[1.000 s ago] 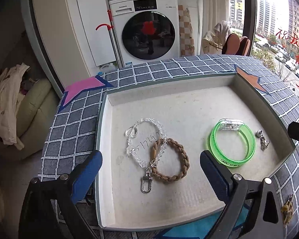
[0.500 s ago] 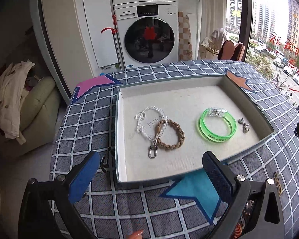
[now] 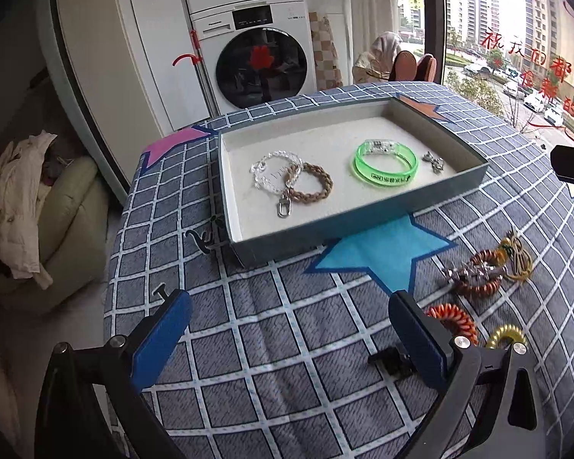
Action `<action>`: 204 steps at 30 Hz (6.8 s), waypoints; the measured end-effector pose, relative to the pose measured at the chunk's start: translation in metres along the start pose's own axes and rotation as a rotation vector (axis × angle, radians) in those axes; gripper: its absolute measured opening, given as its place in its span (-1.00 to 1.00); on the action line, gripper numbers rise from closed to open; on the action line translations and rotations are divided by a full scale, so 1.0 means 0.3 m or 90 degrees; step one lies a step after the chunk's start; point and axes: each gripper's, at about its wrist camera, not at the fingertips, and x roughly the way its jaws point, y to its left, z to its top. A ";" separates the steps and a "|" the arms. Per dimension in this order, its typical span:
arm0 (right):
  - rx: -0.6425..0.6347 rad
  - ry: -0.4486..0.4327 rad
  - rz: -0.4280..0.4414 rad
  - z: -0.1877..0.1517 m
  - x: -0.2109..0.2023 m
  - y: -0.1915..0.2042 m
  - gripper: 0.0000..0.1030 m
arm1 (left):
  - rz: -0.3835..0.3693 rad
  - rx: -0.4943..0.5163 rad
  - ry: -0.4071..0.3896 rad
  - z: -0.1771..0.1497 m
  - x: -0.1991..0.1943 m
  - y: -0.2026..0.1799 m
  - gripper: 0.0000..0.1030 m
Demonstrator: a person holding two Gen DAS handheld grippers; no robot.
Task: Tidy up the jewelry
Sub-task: 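Lift both open tools out of the tray toward the remaining jewelry, then grasp the black hair clip with the left tool while the right tool grasps the yellow cord tassel, then carry the hair clip and yellow cord with keys into the white tray with both tools, then open both tools to release the items and lift them out of the tray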
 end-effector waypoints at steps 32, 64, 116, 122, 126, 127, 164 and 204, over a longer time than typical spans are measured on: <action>0.037 0.103 -0.088 -0.169 0.060 -0.069 0.34 | -0.010 0.011 0.048 -0.134 0.042 -0.087 1.00; 0.045 0.093 -0.090 -0.136 0.149 -0.079 -0.89 | -0.031 0.026 0.041 -0.073 0.070 -0.154 0.50; 0.130 0.086 -0.030 -0.068 0.133 -0.148 -0.82 | -0.084 -0.029 0.009 -0.072 -0.025 -0.082 -0.15; 0.162 0.044 0.030 -0.039 0.043 -0.167 -0.82 | -0.093 -0.057 0.005 -0.068 -0.046 -0.045 -0.15; 0.183 0.006 0.078 -0.027 0.000 -0.163 -0.82 | -0.099 -0.074 0.002 -0.061 -0.057 -0.025 -0.15; 0.182 -0.006 0.088 -0.023 -0.011 -0.157 -0.82 | -0.100 -0.078 0.001 -0.058 -0.059 -0.021 -0.15; 0.060 0.030 0.043 0.289 0.328 -0.036 -0.82 | -0.050 -0.108 -0.011 0.368 0.226 0.037 -0.15; 0.050 0.018 0.041 0.289 0.403 -0.035 0.03 | 0.022 -0.053 0.033 0.368 0.387 -0.022 -0.13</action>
